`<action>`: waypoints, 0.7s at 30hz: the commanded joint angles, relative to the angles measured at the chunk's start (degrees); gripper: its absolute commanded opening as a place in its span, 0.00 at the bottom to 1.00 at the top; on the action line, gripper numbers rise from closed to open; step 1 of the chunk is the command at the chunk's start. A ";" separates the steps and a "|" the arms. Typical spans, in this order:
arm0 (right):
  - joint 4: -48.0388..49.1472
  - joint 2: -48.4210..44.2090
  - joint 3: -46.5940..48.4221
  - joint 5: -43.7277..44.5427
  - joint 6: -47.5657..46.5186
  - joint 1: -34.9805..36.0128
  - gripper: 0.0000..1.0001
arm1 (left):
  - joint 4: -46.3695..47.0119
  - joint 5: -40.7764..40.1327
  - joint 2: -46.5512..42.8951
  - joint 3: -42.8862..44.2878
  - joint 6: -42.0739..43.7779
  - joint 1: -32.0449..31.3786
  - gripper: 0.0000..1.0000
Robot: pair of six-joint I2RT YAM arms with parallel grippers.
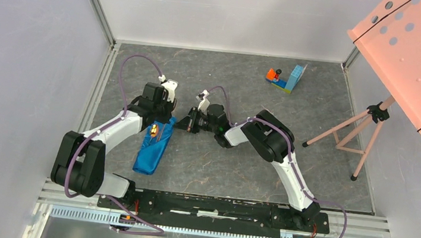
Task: Fold the napkin into a case and place the utensils inside
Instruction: Insert the fork into the folded napkin.
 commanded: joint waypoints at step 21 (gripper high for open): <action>0.49 -0.67 0.68 2.76 -1.25 0.39 0.00 | -13.91 -1.50 0.60 2.30 -4.19 0.40 0.10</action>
